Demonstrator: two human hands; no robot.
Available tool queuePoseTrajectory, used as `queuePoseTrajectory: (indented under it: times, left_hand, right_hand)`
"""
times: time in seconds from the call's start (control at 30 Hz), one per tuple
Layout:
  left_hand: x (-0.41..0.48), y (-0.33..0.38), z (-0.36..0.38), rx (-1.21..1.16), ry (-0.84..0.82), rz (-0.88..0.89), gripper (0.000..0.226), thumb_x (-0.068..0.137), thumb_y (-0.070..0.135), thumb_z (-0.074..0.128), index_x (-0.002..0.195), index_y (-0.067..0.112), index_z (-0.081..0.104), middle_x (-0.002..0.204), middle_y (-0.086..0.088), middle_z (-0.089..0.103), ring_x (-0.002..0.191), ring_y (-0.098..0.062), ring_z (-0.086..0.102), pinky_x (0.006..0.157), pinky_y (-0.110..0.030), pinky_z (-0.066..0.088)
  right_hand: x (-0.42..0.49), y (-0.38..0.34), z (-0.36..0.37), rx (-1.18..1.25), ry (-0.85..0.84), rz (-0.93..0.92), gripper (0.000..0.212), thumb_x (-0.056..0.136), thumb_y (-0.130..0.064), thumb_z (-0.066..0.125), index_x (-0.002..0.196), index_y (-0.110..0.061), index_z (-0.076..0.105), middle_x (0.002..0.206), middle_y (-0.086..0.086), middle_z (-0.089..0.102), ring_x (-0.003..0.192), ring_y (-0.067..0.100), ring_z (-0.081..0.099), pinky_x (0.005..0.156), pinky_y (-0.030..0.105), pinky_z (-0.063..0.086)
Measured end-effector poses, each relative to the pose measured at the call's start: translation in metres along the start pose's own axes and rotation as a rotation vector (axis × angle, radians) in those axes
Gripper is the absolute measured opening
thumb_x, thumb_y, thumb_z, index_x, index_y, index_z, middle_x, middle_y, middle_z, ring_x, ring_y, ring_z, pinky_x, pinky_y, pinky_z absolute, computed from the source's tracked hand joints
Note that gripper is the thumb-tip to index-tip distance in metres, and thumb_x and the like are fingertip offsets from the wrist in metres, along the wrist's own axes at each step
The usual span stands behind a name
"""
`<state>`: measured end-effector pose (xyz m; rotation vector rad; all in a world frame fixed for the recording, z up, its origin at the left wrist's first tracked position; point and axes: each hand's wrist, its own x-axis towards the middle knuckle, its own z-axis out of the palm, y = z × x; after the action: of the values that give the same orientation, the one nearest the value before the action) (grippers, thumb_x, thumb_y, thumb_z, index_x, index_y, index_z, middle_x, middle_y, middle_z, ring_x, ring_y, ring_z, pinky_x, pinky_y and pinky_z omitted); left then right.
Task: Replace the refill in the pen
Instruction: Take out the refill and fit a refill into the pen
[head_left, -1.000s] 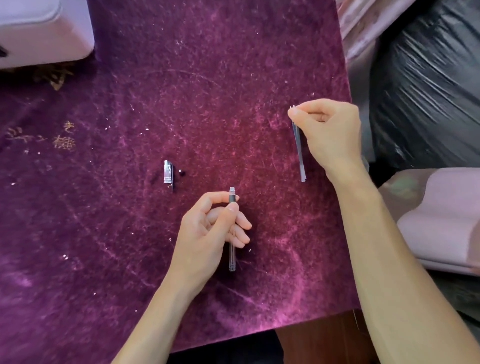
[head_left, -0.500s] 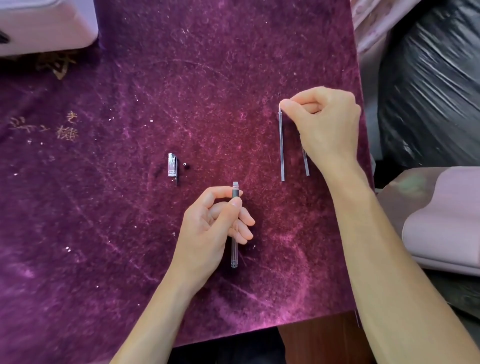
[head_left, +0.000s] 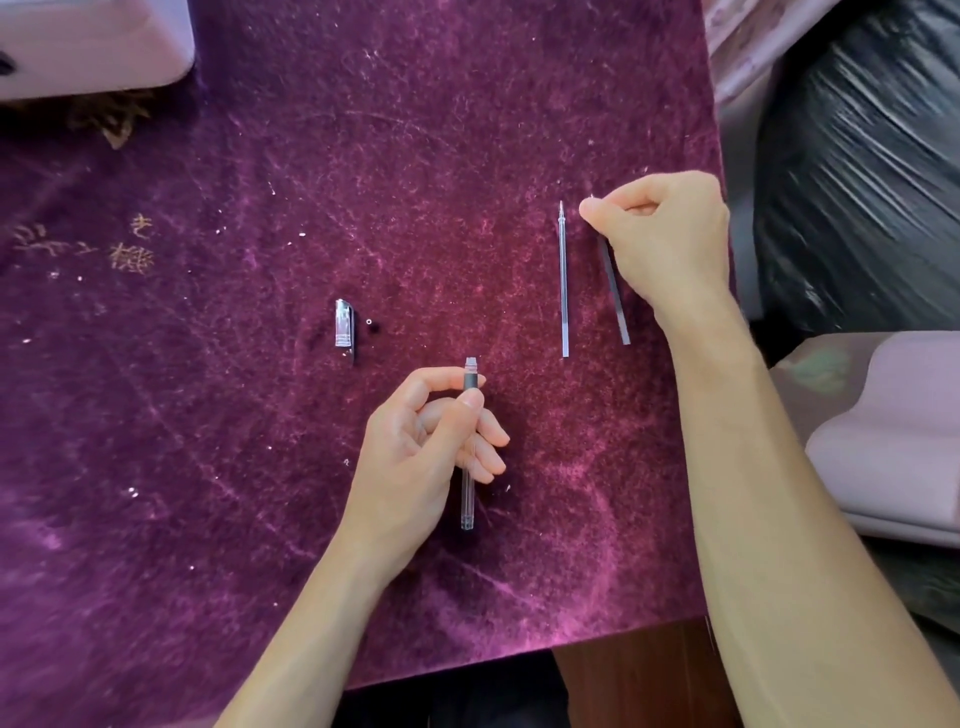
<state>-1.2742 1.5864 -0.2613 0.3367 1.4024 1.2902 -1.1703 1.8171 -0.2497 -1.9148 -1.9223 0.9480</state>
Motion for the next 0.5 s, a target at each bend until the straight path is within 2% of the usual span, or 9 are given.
queuePoseTrajectory:
  times: [0.1,0.13,0.17,0.23,0.3,0.4,0.5]
  left_hand:
    - [-0.001,0.002,-0.002,-0.005,-0.002,-0.002,0.013,0.101,0.019,0.056,0.109,0.016,0.066,0.079,-0.012,0.075,0.059,-0.020,0.069,0.056,-0.027,0.056]
    - [-0.002,0.004,-0.004,-0.004,-0.003,-0.002,0.012,0.102,0.017,0.055,0.109,0.015,0.066,0.079,-0.012,0.075,0.059,-0.020,0.069,0.056,-0.026,0.055]
    - [-0.004,0.005,-0.006,0.000,-0.001,-0.002,0.013,0.103,0.015,0.055,0.110,0.015,0.066,0.079,-0.012,0.075,0.059,-0.019,0.068,0.055,-0.025,0.055]
    - [-0.009,0.007,-0.013,0.017,0.011,-0.002,0.014,0.104,0.014,0.054,0.112,0.012,0.067,0.079,-0.010,0.075,0.057,-0.017,0.066,0.052,-0.023,0.052]
    - [-0.016,0.008,-0.022,0.045,0.031,0.001,0.017,0.103,0.016,0.055,0.114,0.011,0.068,0.079,-0.009,0.075,0.056,-0.016,0.064,0.051,-0.020,0.049]
    - [-0.029,0.008,-0.039,0.072,0.057,0.002,0.021,0.100,0.021,0.055,0.112,0.019,0.072,0.079,-0.007,0.074,0.054,-0.013,0.060,0.052,-0.018,0.045]
    - [-0.043,0.008,-0.061,0.091,0.087,-0.003,0.021,0.100,0.023,0.055,0.111,0.026,0.074,0.079,-0.005,0.074,0.054,-0.010,0.059,0.053,-0.016,0.045]
  right_hand:
    - [-0.003,-0.001,-0.003,-0.046,0.006,-0.013,0.031,0.095,-0.029,0.071,0.080,-0.003,0.080,0.073,0.003,0.078,0.059,0.005,0.066,0.088,0.030,0.058]
    - [-0.006,-0.001,-0.004,-0.047,0.011,-0.014,0.035,0.096,-0.029,0.069,0.078,-0.001,0.078,0.070,0.005,0.077,0.057,0.014,0.066,0.085,0.028,0.057]
    - [-0.009,-0.002,-0.007,-0.016,0.012,-0.010,0.038,0.097,-0.029,0.067,0.072,-0.001,0.075,0.061,0.000,0.073,0.051,0.016,0.061,0.076,0.025,0.055]
    - [-0.022,-0.005,-0.011,0.162,-0.022,0.033,0.040,0.098,-0.030,0.067,0.061,-0.015,0.070,0.052,-0.015,0.063,0.045,0.003,0.052,0.060,0.016,0.045]
    - [-0.043,-0.013,-0.008,0.415,-0.101,0.088,0.028,0.101,-0.029,0.068,0.074,-0.024,0.075,0.065,-0.013,0.072,0.052,-0.004,0.054,0.055,0.015,0.043]
    - [-0.079,-0.025,0.010,0.781,-0.270,0.187,0.017,0.102,-0.023,0.071,0.090,-0.013,0.078,0.075,-0.005,0.075,0.056,0.001,0.057,0.050,0.015,0.044]
    - [-0.111,-0.032,0.033,1.088,-0.420,0.335,0.010,0.100,-0.021,0.075,0.101,-0.011,0.079,0.080,-0.004,0.075,0.056,0.001,0.056,0.052,0.013,0.046]
